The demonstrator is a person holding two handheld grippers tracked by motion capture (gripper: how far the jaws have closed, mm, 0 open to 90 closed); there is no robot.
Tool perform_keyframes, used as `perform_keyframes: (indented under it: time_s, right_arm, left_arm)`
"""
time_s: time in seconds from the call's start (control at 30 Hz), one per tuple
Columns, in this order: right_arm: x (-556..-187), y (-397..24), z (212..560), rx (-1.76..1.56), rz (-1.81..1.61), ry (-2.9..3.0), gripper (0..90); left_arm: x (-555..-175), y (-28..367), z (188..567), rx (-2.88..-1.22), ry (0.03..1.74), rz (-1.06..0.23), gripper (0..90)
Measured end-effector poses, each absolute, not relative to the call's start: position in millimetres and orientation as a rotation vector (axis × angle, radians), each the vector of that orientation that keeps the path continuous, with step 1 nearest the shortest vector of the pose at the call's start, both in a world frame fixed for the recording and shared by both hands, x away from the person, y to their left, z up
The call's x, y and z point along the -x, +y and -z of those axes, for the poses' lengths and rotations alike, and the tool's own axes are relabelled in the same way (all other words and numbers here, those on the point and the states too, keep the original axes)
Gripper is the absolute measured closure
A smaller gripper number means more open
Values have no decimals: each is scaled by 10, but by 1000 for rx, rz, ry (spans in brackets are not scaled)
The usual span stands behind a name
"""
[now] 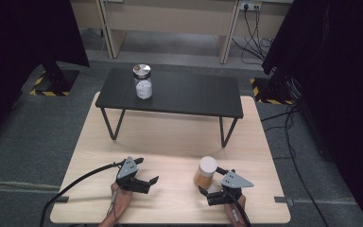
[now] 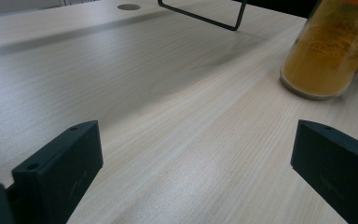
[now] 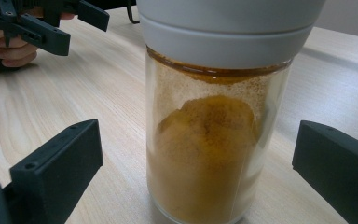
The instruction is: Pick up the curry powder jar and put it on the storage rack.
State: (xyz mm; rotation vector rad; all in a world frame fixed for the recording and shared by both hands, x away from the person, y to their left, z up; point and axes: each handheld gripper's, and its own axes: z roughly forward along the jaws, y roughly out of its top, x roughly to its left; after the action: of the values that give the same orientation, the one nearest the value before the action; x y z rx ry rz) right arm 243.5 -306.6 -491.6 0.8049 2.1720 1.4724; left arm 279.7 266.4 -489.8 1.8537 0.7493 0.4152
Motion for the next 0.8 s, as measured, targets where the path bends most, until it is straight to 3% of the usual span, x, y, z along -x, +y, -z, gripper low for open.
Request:
perform_keyframes:
  time_s: [0.8]
  right_arm:
    - [-2285, -3093, 4909, -881, -1498, 2072, 12]
  left_arm:
    - [-2798, 2670, 4900, -1853, 743, -413, 13]
